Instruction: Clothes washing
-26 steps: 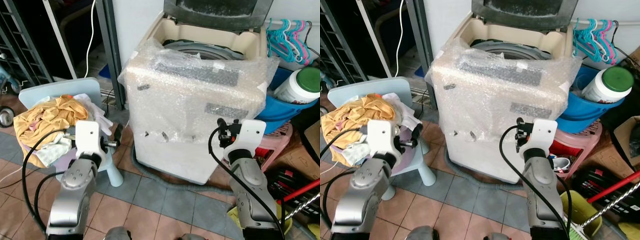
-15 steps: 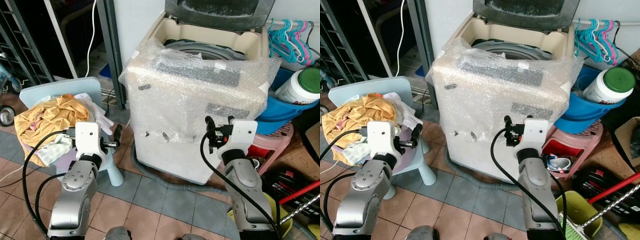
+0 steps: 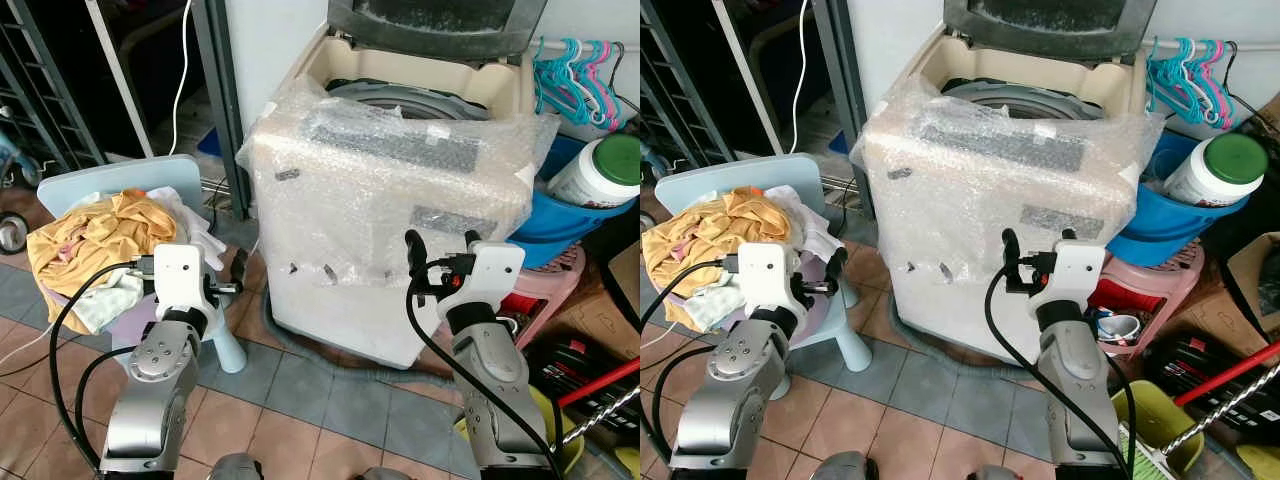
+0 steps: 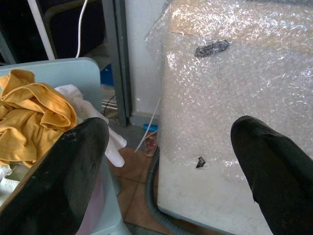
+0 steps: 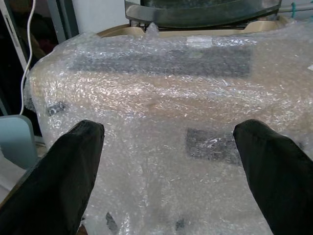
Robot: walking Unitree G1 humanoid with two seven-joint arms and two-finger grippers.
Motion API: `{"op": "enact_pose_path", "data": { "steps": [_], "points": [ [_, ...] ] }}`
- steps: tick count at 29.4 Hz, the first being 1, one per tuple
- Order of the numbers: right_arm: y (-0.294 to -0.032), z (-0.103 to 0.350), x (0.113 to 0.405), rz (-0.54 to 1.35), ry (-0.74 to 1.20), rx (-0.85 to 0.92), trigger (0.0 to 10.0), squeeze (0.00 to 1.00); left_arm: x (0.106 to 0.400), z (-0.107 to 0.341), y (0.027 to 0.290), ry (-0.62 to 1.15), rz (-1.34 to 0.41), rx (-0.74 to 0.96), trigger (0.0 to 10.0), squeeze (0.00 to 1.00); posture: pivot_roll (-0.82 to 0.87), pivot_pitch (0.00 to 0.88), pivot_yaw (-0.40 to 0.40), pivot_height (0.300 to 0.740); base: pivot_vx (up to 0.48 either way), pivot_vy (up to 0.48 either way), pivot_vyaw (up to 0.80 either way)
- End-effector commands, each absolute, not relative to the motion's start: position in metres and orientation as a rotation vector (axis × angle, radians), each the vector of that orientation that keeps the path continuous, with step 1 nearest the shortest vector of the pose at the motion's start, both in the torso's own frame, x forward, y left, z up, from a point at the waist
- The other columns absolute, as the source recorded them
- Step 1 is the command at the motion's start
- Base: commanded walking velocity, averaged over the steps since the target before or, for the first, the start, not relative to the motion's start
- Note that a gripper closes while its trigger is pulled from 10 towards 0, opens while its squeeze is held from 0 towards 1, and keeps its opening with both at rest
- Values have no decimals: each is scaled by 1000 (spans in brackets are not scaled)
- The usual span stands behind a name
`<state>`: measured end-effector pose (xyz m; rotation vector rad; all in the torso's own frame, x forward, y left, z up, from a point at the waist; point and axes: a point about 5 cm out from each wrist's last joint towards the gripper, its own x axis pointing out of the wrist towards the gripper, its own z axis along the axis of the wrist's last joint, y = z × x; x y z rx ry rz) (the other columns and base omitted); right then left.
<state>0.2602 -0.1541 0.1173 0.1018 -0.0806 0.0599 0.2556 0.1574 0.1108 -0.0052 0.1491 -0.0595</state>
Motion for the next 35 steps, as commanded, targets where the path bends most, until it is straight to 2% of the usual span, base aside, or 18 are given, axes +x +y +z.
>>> {"op": "enact_pose_path", "data": {
  "steps": [1, 5, 6, 7, 17, 19, 22, 26, 29, 32, 35],
  "points": [
    [-154, 118, 262, 67, -90, 106, 10000, 1000, 256, 112, 156, 143, -63, 6, 10000, 0, 0, 0, -26, 740, 0, 0, 0],
    [-155, 116, 263, 58, -76, 85, 10000, 1000, 256, 113, 155, 116, -66, 29, 10000, 0, -5, 0, -24, 740, 0, 0, 0],
    [-155, 115, 264, 62, -72, 74, 10000, 220, 256, 114, 155, 108, -45, 62, 10000, 0, -5, 0, -26, 740, 0, 0, 0],
    [-154, 114, 264, 63, -71, 66, 10000, 0, 257, 114, 155, 105, -31, 84, 10000, 0, -5, 0, -26, 740, 0, 0, 0],
    [-149, 125, 272, 74, -75, -33, 10000, 0, 258, 119, 153, 84, -38, 23, 10000, 0, 2, 0, -27, 740, 0, 0, 0],
    [-147, 132, 276, 75, -97, 40, 10000, 0, 258, 121, 155, 78, -28, 48, 10000, 0, 5, 0, -30, 740, 0, 0, 0],
    [-148, 135, 280, 67, -104, 29, 10000, 0, 259, 122, 159, 71, 25, 83, 10000, 0, 1, 0, -34, 740, 0, 0, 0],
    [-142, 133, 279, 183, -42, 137, 10000, 0, 262, 119, 156, 105, 38, 12, 10000, 0, 3, 0, -43, 740, 0, 0, 0],
    [-145, 129, 277, 148, -28, 115, 10000, 0, 260, 122, 155, 103, 32, -76, 10000, 0, 4, 0, -43, 740, 0, 0, 0],
    [-143, 126, 278, 153, -9, 52, 10000, 0, 259, 123, 155, 96, 20, -72, 10000, 0, 6, 0, -43, 740, 0, 0, 0],
    [-139, 127, 280, 160, 6, 102, 10000, 0, 259, 122, 158, 90, 32, -65, 10000, 0, 3, 0, -44, 740, 0, 0, 0]
  ]
}}
